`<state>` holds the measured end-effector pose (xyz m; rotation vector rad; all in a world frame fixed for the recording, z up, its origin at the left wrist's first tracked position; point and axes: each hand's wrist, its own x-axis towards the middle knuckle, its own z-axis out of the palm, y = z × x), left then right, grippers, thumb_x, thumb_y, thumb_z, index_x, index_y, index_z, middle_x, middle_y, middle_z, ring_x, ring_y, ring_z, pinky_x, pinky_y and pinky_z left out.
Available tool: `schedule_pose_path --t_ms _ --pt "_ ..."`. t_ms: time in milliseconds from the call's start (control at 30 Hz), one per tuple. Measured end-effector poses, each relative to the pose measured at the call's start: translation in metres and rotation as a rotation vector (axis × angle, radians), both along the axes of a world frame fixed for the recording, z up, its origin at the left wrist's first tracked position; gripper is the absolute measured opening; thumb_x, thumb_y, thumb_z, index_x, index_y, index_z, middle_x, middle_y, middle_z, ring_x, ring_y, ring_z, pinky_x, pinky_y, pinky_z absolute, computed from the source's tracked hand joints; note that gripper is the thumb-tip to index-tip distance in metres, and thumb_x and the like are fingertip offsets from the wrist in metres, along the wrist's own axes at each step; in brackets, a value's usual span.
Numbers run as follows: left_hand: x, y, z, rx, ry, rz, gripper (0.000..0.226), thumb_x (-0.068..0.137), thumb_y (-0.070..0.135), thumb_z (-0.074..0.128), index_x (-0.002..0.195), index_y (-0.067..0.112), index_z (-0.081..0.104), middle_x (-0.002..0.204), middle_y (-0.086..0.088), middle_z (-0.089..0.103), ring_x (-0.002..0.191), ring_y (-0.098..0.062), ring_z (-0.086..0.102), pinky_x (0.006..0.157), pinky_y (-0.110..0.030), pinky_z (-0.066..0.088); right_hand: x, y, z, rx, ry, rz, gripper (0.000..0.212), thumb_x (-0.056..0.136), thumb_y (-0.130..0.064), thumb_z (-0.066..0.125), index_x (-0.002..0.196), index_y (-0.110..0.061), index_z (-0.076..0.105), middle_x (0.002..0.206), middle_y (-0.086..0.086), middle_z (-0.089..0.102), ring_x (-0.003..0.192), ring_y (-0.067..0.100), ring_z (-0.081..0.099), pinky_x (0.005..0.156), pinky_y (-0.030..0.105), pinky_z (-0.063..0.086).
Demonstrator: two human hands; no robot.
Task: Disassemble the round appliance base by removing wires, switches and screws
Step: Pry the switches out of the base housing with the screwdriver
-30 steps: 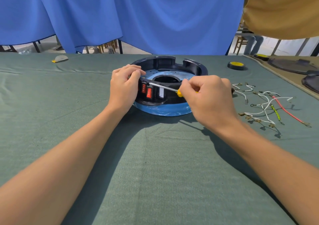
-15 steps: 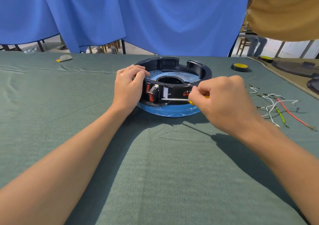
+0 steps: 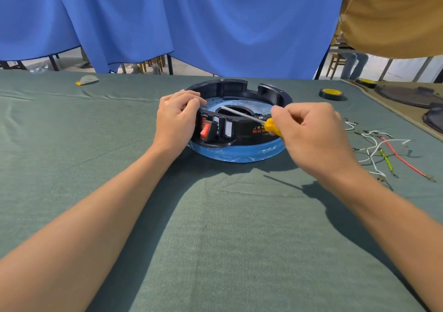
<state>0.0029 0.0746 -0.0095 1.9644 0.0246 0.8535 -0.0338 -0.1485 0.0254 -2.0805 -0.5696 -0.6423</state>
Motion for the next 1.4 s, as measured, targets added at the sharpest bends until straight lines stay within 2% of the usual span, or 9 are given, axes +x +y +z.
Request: schedule_pose_path --t_ms 100,167,300,600,833,1033,1167,1300,1400 --pt "0.0 -0.001 0.0 0.012 0.007 0.014 0.03 0.094 0.014 0.044 0.085 0.025 0.071 0.102 0.016 0.063 0.121 -0.012 0.042 0.097 -0.024 0.03 -0.001 0.003 -0.004 -0.003 0.14 0.034 0.064 0.096 -0.049 0.047 0.057 0.003 0.043 0.053 0.013 0.057 0.072 0.019 0.069 0.066 0.034 0.05" --pt "0.0 -0.001 0.0 0.016 0.006 0.015 0.03 0.095 0.015 0.044 0.085 0.025 0.071 0.102 0.018 0.063 0.121 -0.012 0.042 0.096 -0.023 0.029 -0.004 0.007 -0.006 -0.082 0.128 0.029 0.063 0.093 -0.055 0.046 0.056 -0.004 0.046 0.051 0.0 0.059 0.058 0.006 0.062 0.058 0.031 0.047" --pt "-0.001 -0.001 0.001 0.019 0.008 0.01 0.03 0.095 0.015 0.044 0.086 0.026 0.07 0.101 0.02 0.061 0.122 -0.011 0.041 0.098 -0.025 0.029 -0.008 0.019 -0.005 -0.145 -0.029 0.0 0.05 0.094 -0.049 0.052 0.059 -0.013 0.054 0.041 -0.008 0.039 0.043 0.012 0.039 0.052 0.028 0.034" --pt "-0.002 0.0 0.002 0.037 0.014 0.011 0.03 0.096 0.015 0.044 0.087 0.023 0.071 0.102 0.016 0.062 0.121 -0.012 0.043 0.097 -0.024 0.03 -0.012 -0.008 0.022 -0.321 -0.005 0.022 0.046 0.088 -0.047 0.059 0.054 -0.017 0.06 0.041 -0.006 0.044 0.046 0.01 0.041 0.049 0.019 0.029" --pt "-0.002 -0.002 0.001 0.055 0.001 0.017 0.03 0.095 0.013 0.043 0.085 0.024 0.069 0.099 0.017 0.061 0.118 -0.012 0.043 0.092 -0.02 0.029 -0.024 0.002 0.019 -0.085 0.475 0.385 0.055 0.081 -0.064 0.034 0.073 -0.01 0.043 0.048 -0.005 0.05 0.039 0.006 0.039 0.043 0.017 0.034" --pt "0.001 0.001 -0.001 0.088 -0.034 0.003 0.029 0.093 0.012 0.044 0.082 0.02 0.069 0.097 0.012 0.063 0.118 -0.019 0.048 0.098 -0.026 0.035 -0.031 0.03 -0.011 0.004 0.416 0.523 0.031 0.085 -0.039 0.069 0.095 -0.014 0.054 0.048 -0.013 0.044 0.042 0.004 0.034 0.047 0.016 0.026" --pt "0.003 0.001 -0.001 0.105 -0.03 0.022 0.03 0.095 0.011 0.043 0.083 0.021 0.069 0.1 0.011 0.064 0.119 -0.021 0.049 0.099 -0.028 0.034 -0.029 0.039 -0.02 -0.279 0.143 0.386 0.022 0.082 -0.033 0.074 0.103 -0.031 0.072 0.063 -0.019 0.061 0.062 0.004 0.052 0.062 0.017 0.04" --pt "0.003 0.0 -0.001 0.097 -0.022 0.024 0.03 0.095 0.011 0.043 0.083 0.022 0.069 0.101 0.011 0.063 0.12 -0.019 0.047 0.1 -0.026 0.033 -0.028 0.043 -0.029 -0.665 0.069 0.281 0.043 0.09 -0.044 0.057 0.133 -0.044 0.051 0.107 -0.006 0.07 0.098 0.023 0.058 0.081 0.037 0.048" --pt "0.002 -0.001 -0.001 0.097 -0.012 0.042 0.03 0.096 0.012 0.042 0.086 0.022 0.069 0.103 0.012 0.062 0.12 -0.015 0.045 0.096 -0.021 0.03 -0.025 0.041 -0.03 -0.764 0.035 0.29 0.038 0.093 -0.044 0.052 0.131 -0.041 0.051 0.114 -0.004 0.067 0.102 0.027 0.056 0.081 0.041 0.048"
